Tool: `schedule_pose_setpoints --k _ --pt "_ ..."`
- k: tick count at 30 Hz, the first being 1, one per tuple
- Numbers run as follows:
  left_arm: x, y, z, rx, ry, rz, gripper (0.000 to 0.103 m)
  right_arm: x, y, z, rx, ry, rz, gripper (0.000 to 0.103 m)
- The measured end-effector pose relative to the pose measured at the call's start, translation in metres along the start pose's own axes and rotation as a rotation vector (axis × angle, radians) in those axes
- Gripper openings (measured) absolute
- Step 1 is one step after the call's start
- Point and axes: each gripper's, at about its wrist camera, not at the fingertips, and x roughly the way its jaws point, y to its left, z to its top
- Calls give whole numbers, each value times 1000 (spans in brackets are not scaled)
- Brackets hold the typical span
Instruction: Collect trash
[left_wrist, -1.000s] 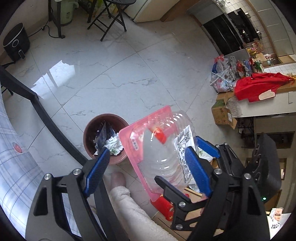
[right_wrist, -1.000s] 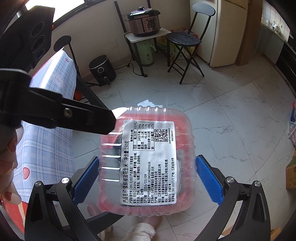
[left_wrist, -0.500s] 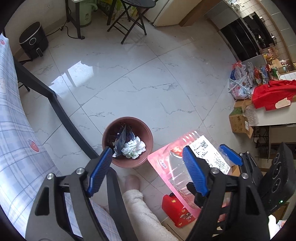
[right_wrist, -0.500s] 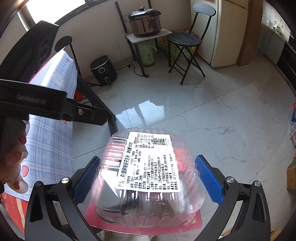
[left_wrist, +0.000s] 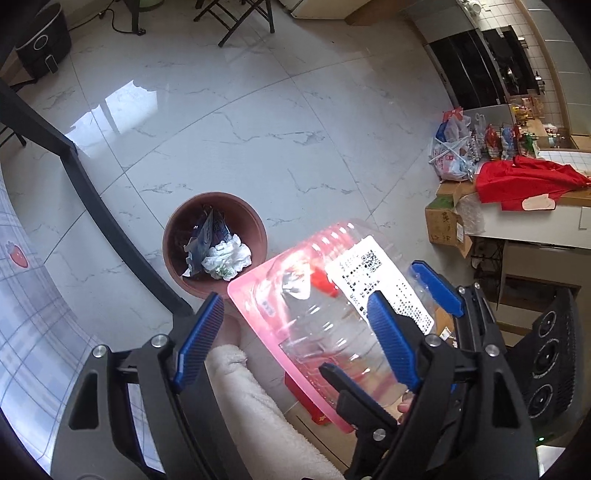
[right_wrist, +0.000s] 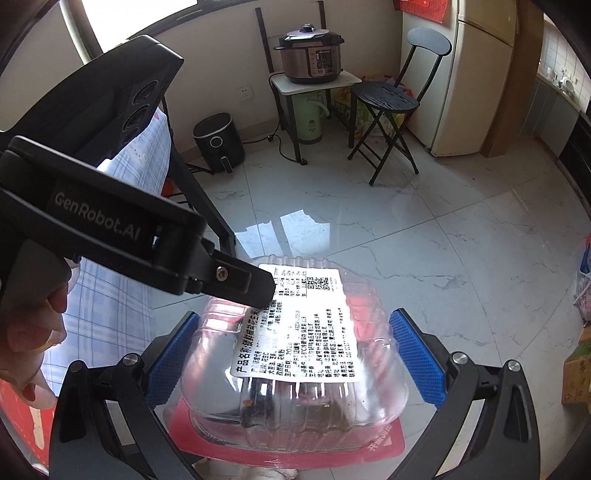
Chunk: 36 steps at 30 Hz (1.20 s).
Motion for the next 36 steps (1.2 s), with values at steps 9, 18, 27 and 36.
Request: schedule_pose_setpoints --k 9,18,27,36 --pt "12 5 7 -11 -14 61 81 5 -2 2 -6 -9 -2 99" --pt "1 33 12 -127 -71 64 70 1 -10 3 40 -13 35 99" --pt "-75 35 11 -94 -243 70 71 28 -17 8 106 62 61 99" --pt "-96 45 -22 -102 -265 35 71 56 -10 16 160 154 71 99"
